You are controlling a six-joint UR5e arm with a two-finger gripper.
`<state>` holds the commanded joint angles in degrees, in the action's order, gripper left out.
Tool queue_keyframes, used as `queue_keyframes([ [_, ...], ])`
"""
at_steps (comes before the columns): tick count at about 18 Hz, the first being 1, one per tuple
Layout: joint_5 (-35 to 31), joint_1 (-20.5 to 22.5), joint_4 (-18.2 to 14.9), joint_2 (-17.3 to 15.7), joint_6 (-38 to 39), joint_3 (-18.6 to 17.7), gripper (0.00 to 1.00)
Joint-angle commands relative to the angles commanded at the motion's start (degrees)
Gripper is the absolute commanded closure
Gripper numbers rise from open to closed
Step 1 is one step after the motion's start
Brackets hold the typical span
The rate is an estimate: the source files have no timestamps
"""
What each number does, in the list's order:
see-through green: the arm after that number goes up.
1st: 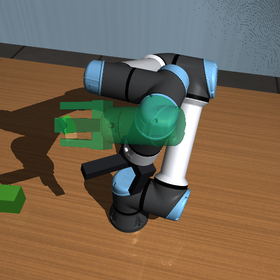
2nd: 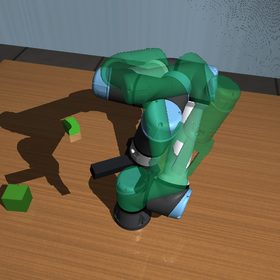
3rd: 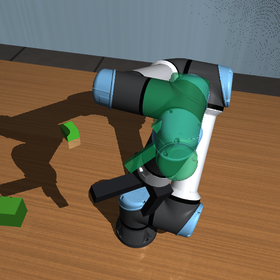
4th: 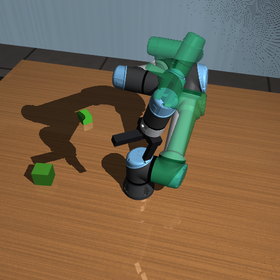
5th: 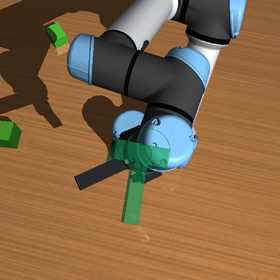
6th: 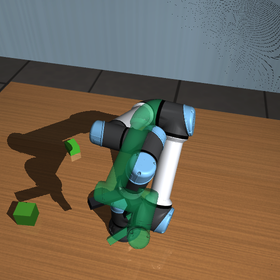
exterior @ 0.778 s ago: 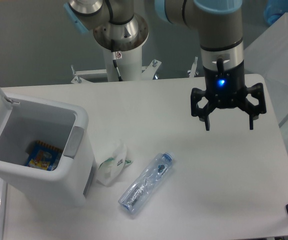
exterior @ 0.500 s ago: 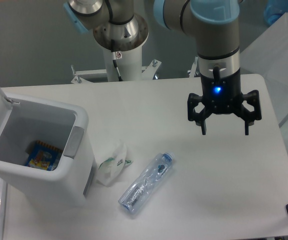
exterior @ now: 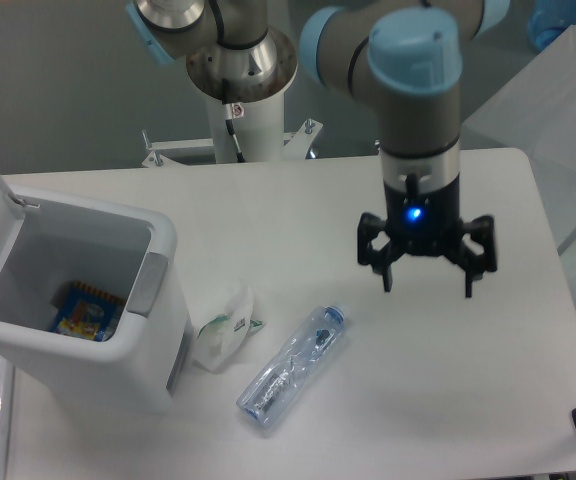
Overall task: Place the trash in the trash can
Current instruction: 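Move the open gripper down toward the clear plastic bottle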
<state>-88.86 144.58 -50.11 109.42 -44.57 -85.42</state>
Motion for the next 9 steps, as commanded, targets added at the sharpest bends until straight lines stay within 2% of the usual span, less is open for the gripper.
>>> queue_keyframes([
  [6,0.2,-0.7,0.1,1.9,1.7,-1.0,0.00],
  [9,0.1,-1.6,0.3,4.5,1.2,-1.5,0.00],
])
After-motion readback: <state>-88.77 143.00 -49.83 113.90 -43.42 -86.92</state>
